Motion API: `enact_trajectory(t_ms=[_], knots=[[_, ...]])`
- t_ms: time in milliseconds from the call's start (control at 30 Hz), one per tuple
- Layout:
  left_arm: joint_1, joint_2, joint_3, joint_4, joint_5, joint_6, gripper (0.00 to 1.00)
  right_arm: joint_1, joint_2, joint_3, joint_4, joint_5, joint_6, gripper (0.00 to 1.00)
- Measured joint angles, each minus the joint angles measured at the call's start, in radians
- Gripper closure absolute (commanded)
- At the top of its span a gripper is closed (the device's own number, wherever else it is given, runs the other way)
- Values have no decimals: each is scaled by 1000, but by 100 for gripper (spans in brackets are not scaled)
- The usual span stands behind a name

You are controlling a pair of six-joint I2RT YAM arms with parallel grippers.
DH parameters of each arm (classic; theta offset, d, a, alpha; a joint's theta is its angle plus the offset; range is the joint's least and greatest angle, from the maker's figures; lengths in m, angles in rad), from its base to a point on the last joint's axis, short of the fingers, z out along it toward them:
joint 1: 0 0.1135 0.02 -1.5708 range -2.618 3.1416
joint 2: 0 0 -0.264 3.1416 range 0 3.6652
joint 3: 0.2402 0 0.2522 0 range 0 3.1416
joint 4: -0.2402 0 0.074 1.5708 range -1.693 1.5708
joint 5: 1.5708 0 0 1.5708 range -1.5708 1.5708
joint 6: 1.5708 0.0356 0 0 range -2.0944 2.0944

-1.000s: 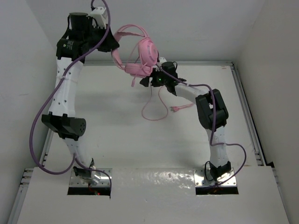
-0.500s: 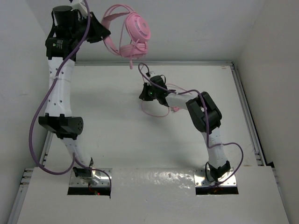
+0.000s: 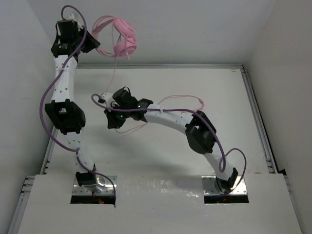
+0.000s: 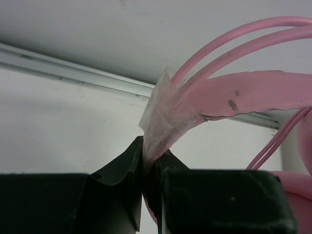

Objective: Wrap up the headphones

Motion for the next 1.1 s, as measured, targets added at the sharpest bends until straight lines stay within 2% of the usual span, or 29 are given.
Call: enact_trajectory(t_ms=[133,267,367,467,533,633,833,933,1100], knots=[[-13,21,-48,15,-109,98,100,39,-57,28,-122,-29,-89,100],[-52,21,-129,53,-274,274,100,30,-126,104,-233,-6,-135,100],[-113,2,-272,132,-394,438,100,21,-193,188,-297,78,-175,100],[-169,-19,-429,146,-436,581,100,-6,-284,259,-372,253,-230,100],[-206,-35,-512,140,-428,660,100,-37,-332,299,-436,414,-262,100],[-232,-76,-584,131,-396,751,100,-104,-379,306,-504,576,-293,100],[-272,-203,-589,98,-303,911,100,-270,-372,290,-523,787,-381,100],[-305,-256,-571,43,-234,943,100,-355,-355,290,-503,796,-389,100],[-357,-252,-439,-83,-102,891,100,-500,-348,206,-419,666,-309,100]])
